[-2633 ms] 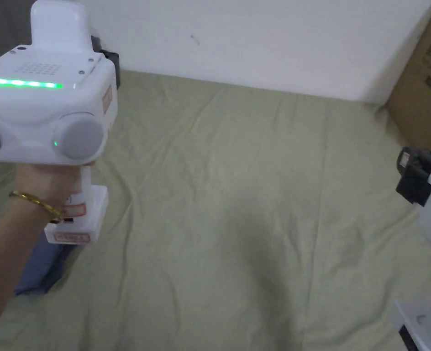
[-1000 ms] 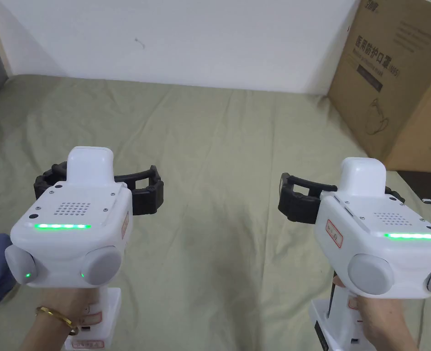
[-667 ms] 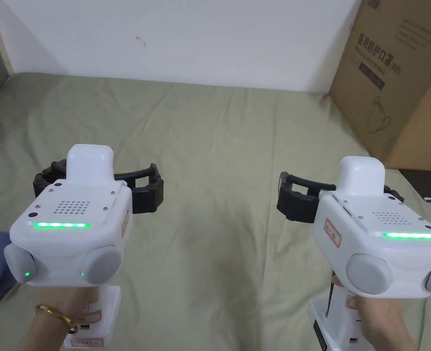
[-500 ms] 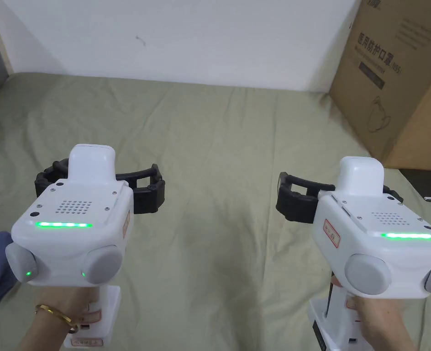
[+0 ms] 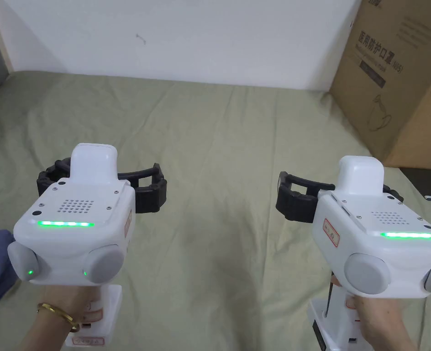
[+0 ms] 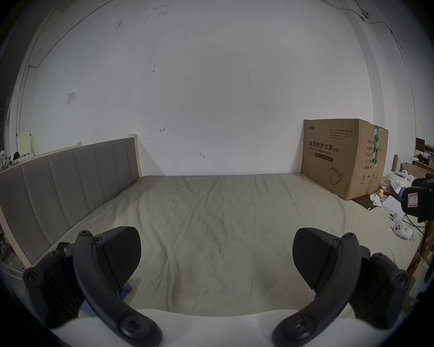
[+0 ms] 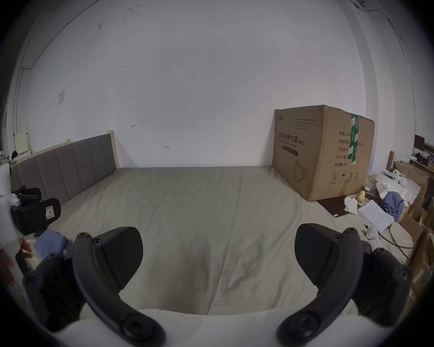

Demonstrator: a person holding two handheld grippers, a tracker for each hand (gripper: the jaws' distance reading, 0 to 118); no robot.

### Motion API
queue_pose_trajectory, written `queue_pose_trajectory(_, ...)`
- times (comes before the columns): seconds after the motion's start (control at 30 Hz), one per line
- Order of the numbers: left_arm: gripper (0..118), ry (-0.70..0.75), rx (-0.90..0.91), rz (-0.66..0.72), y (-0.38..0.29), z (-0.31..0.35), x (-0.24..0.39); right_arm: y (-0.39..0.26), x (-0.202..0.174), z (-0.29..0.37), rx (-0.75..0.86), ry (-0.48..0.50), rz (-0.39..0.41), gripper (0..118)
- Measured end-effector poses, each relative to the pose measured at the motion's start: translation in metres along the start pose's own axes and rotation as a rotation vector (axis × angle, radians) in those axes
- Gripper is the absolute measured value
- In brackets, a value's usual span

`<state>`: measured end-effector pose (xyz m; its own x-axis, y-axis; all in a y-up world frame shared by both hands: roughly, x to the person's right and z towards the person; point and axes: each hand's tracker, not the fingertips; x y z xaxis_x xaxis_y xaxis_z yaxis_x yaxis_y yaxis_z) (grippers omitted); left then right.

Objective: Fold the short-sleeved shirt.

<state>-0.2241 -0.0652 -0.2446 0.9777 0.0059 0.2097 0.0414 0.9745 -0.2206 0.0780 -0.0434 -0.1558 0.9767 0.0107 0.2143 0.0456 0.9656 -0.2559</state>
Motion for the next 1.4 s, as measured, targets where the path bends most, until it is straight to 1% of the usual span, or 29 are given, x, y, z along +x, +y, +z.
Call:
queue_pose_trajectory(0.2, 118, 0.006, 0.001, -0.007, -0.001, 0.000, -0.001, -0.001, 0.001, 0.000, 0.001, 0.000, 0.003, 118)
queue_pose_trajectory(0.33, 118, 0.010, 0.001, -0.010, -0.001, 0.000, 0.000, 0.002, -0.010, 0.007, -0.001, -0.001, 0.003, 118)
queue_pose_trajectory(0.87, 118, 0.009, -0.005, -0.017, -0.004, 0.000, 0.000, 0.000, -0.002, 0.001, 0.001, 0.001, 0.002, 118)
queue_pose_trajectory(1.0, 118, 0.013, -0.007, -0.011, -0.005, 0.000, -0.002, 0.003, -0.011, 0.008, 0.003, 0.005, 0.001, 118)
queue_pose_trajectory(1.4, 118, 0.016, -0.008, -0.010, -0.006, 0.002, -0.005, 0.000, -0.007, 0.003, -0.003, 0.000, 0.015, 118)
